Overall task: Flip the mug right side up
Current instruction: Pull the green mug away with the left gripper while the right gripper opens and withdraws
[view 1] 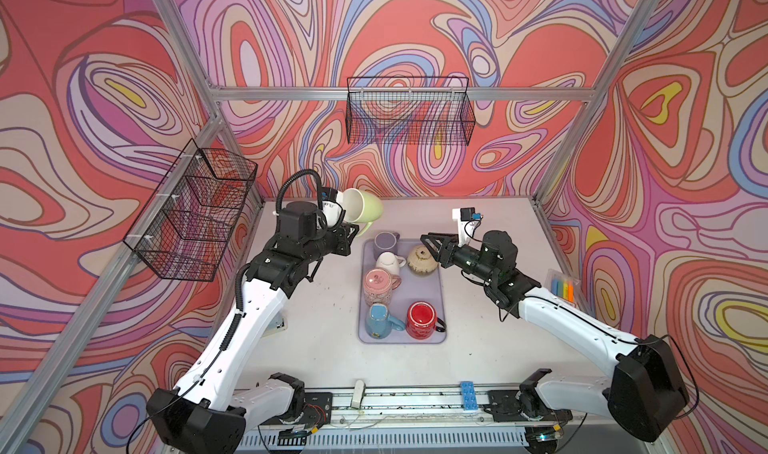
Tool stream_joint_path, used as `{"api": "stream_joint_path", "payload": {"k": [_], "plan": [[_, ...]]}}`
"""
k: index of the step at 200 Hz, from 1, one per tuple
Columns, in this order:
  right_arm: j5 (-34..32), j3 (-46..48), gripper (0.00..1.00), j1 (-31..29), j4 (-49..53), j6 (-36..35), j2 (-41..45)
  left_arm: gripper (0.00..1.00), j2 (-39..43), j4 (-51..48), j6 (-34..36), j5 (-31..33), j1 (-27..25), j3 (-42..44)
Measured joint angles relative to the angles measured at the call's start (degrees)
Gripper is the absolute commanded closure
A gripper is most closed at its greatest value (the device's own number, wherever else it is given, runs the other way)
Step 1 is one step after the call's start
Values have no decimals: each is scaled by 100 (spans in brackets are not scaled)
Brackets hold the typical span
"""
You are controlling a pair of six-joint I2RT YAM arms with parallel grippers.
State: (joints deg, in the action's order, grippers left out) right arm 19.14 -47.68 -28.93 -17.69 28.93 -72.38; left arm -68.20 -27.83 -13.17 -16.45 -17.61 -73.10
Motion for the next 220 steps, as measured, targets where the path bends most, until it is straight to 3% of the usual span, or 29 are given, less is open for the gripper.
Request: {"api": "stream_joint_path", "payload": {"k": [95, 155, 220], "plan": [[-28, -22, 65, 4, 579, -238, -46, 100, -1451, -2343, 527, 555, 1023, -1685], [-79, -92, 66, 4, 813, -275, -323, 100, -2535, -3064, 765, 1204, 1226, -2883], [-225, -258, 66, 4, 1163, -273, -354, 100, -3560, -3348, 872, 1794, 1620, -3106]]}}
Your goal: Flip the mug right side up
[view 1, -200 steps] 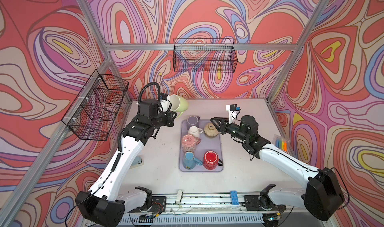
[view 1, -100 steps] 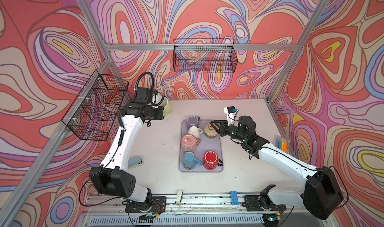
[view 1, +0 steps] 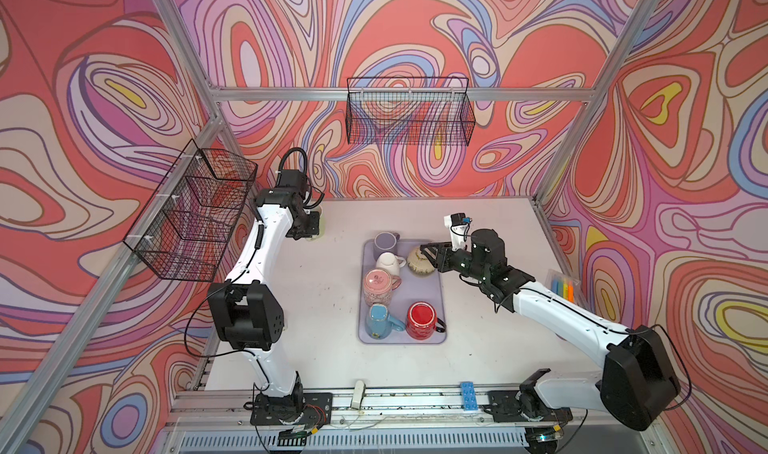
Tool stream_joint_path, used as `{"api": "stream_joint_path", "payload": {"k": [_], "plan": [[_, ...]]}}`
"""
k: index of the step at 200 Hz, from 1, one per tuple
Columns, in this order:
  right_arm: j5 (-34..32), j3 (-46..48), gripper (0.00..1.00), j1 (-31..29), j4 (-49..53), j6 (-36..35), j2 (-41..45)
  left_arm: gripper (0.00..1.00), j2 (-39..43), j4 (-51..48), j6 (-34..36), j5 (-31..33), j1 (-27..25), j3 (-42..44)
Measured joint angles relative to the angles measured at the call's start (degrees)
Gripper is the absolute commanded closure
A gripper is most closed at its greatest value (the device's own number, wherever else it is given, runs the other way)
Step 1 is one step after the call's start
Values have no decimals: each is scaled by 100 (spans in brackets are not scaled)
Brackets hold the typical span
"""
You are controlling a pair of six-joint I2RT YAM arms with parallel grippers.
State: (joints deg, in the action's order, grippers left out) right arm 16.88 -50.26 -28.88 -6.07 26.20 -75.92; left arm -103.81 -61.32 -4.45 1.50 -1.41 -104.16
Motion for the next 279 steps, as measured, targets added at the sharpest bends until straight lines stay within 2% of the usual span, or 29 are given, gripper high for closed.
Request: {"api": "stream_joint_path", "payload": {"k": [73, 158, 279], "plan": [[-85, 11, 66, -2, 98, 103, 0, 100, -584, 219, -7, 243, 302, -289], [-170, 39, 66, -9, 190, 157, 2, 100, -1025, 951, -31, 323, 479, 11], [-260, 39, 66, -55, 315, 177, -90, 100, -1425, 1379, 151, 306, 544, 205]]}}
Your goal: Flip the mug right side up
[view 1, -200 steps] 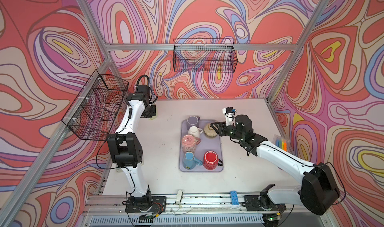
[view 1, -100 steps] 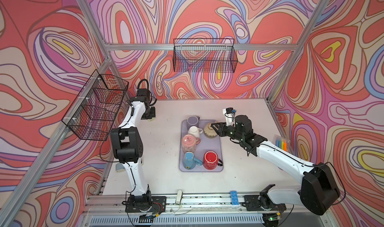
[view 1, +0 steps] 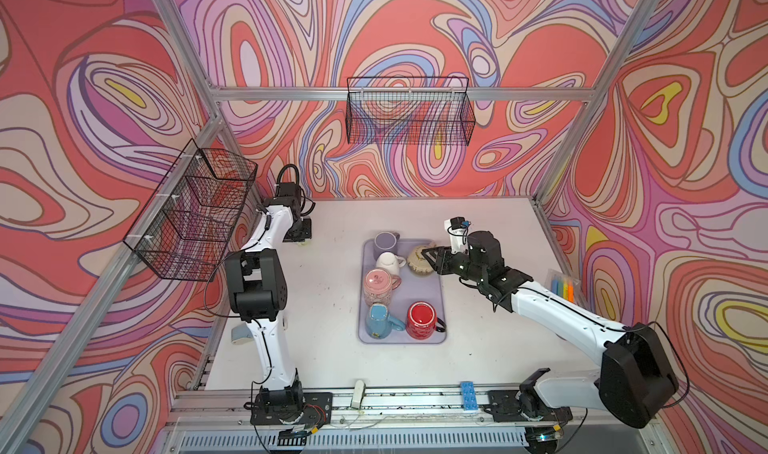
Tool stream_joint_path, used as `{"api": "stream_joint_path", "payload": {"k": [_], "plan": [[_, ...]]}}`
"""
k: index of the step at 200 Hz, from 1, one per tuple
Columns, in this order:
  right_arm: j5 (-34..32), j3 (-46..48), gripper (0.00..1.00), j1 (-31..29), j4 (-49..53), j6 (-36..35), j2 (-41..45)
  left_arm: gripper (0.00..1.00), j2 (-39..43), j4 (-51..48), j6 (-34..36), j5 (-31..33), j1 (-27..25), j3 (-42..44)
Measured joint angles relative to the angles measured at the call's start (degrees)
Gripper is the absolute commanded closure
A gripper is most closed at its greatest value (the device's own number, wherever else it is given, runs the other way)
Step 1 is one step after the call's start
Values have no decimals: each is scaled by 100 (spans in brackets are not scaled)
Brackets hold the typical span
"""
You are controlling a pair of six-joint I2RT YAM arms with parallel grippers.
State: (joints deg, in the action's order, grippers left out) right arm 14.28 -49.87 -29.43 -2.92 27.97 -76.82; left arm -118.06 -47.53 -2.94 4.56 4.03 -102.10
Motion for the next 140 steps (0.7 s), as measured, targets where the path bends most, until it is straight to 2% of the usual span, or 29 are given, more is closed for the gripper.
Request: {"api": "stream_joint_path", "payload": {"k": [93, 140], "plan": [[-17, 0, 66, -109, 76, -4, -79, 100, -181, 173, 42, -24, 63, 0], [-61, -9, 65, -160, 107, -7, -101, 88, -181, 236, 92, -26, 63, 0]]}}
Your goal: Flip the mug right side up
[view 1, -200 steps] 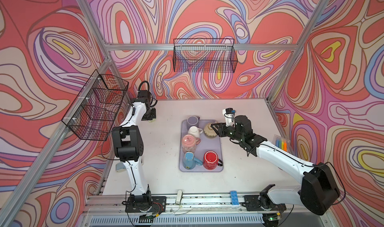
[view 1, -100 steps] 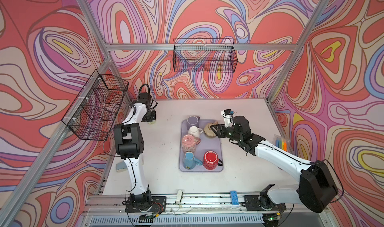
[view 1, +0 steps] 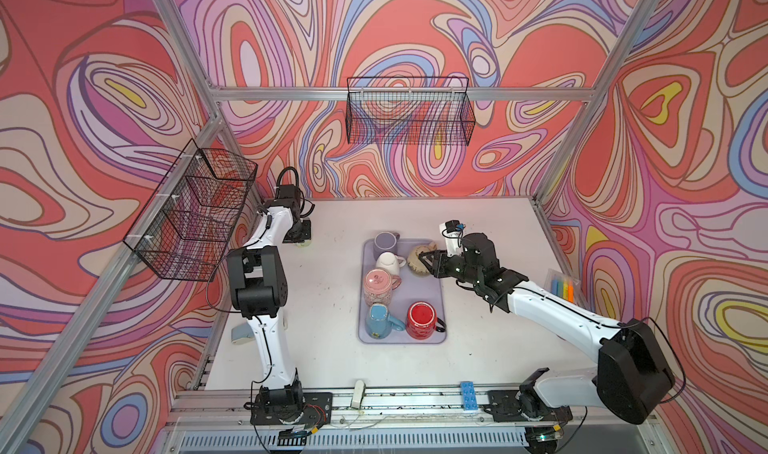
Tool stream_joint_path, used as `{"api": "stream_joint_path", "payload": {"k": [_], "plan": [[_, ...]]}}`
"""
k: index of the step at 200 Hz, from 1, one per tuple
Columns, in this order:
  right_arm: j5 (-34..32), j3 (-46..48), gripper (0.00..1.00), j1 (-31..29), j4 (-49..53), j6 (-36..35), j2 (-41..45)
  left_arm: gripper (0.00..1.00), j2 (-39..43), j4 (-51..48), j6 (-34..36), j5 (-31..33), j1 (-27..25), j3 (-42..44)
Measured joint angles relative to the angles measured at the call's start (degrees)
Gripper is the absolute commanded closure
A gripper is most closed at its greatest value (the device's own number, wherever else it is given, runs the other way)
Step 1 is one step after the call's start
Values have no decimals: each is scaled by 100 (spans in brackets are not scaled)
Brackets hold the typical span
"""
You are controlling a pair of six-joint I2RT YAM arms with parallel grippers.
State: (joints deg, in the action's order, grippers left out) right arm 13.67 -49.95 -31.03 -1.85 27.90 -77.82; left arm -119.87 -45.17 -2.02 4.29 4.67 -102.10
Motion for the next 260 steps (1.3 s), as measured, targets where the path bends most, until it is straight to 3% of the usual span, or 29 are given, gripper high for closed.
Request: {"api": "stream_joint_path", "payload": {"k": [114, 260], "plan": [[-87, -76, 65, -90, 76, -17, -20, 72, 61, 260, 144, -13, 17, 142], [-195, -83, 66, -177, 199, -17, -20, 71, 179, 509, 426, 140, 26, 352]]}}
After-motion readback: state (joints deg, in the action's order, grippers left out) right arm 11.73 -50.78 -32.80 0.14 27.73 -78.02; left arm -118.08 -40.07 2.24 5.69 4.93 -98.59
